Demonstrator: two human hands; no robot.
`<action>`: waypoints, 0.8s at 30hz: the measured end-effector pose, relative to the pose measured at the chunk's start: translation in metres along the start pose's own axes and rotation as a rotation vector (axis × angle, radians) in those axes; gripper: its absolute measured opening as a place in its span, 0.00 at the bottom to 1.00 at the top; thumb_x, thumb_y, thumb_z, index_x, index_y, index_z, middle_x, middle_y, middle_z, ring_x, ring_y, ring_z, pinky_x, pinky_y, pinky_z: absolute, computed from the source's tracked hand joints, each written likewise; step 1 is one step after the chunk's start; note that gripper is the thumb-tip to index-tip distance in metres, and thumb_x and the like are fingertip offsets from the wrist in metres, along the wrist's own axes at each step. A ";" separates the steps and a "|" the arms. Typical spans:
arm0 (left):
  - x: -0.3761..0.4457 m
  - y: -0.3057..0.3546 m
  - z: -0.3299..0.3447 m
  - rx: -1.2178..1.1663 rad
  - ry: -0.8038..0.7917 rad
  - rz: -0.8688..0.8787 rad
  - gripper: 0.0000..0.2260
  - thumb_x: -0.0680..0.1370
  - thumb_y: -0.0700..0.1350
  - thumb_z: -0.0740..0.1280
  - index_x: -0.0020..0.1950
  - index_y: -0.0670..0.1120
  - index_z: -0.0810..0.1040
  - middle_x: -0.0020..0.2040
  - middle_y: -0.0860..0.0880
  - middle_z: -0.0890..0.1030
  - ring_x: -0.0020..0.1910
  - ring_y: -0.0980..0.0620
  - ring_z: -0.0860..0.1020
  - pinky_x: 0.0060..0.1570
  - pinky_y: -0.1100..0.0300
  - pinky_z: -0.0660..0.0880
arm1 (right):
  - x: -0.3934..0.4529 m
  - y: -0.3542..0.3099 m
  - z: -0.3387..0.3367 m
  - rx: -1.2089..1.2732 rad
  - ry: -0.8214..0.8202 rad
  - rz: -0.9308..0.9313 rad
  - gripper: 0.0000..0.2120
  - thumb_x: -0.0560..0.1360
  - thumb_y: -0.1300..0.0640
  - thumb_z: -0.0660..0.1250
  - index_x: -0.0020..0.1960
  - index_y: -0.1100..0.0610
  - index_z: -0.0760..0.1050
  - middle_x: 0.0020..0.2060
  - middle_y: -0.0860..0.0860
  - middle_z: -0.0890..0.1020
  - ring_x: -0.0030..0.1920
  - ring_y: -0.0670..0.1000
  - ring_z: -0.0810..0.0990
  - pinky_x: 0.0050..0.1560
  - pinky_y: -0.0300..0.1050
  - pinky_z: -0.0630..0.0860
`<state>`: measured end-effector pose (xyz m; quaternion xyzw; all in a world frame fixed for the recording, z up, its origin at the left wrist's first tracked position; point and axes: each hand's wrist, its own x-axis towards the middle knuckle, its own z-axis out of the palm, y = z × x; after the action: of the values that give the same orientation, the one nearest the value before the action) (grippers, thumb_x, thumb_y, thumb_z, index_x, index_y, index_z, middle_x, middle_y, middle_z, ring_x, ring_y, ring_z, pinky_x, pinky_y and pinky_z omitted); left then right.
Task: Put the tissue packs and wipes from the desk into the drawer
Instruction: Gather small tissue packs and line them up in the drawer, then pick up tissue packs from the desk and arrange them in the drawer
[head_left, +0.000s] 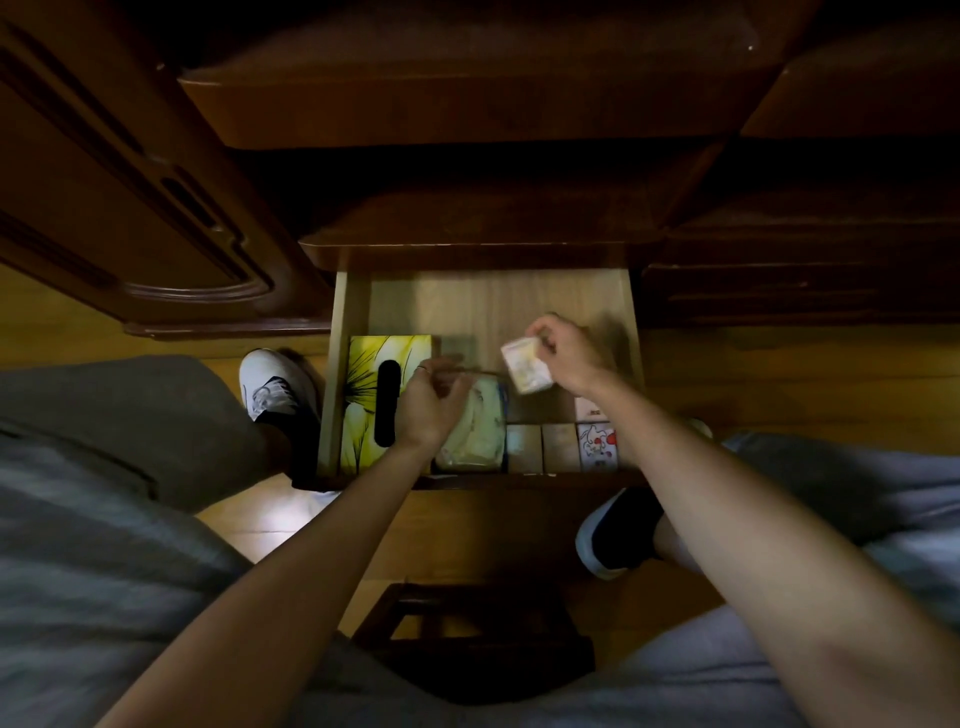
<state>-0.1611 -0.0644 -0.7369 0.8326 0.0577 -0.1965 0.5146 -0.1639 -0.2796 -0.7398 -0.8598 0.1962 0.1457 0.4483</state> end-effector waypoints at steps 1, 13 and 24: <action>0.000 -0.004 -0.003 0.102 -0.006 0.029 0.11 0.78 0.48 0.71 0.59 0.48 0.78 0.47 0.52 0.83 0.48 0.54 0.81 0.47 0.56 0.78 | 0.002 0.007 -0.004 -0.112 0.068 0.046 0.10 0.83 0.61 0.61 0.62 0.53 0.75 0.52 0.56 0.81 0.57 0.59 0.81 0.45 0.47 0.81; -0.005 -0.023 -0.004 0.506 -0.145 0.316 0.12 0.78 0.45 0.70 0.61 0.49 0.81 0.61 0.51 0.81 0.59 0.53 0.78 0.53 0.64 0.74 | -0.007 0.053 0.016 -1.296 0.032 0.033 0.22 0.76 0.48 0.68 0.69 0.50 0.74 0.68 0.59 0.72 0.67 0.61 0.68 0.69 0.57 0.64; -0.017 -0.014 -0.006 1.164 -0.469 0.518 0.16 0.82 0.49 0.59 0.67 0.48 0.77 0.68 0.48 0.78 0.65 0.46 0.74 0.62 0.53 0.66 | -0.035 0.020 0.000 -1.078 -0.033 0.109 0.27 0.76 0.49 0.68 0.73 0.52 0.68 0.70 0.56 0.74 0.69 0.59 0.69 0.68 0.55 0.68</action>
<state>-0.1787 -0.0507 -0.7395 0.8963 -0.3719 -0.2411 0.0118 -0.2042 -0.2830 -0.7392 -0.9542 0.1311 0.2620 -0.0614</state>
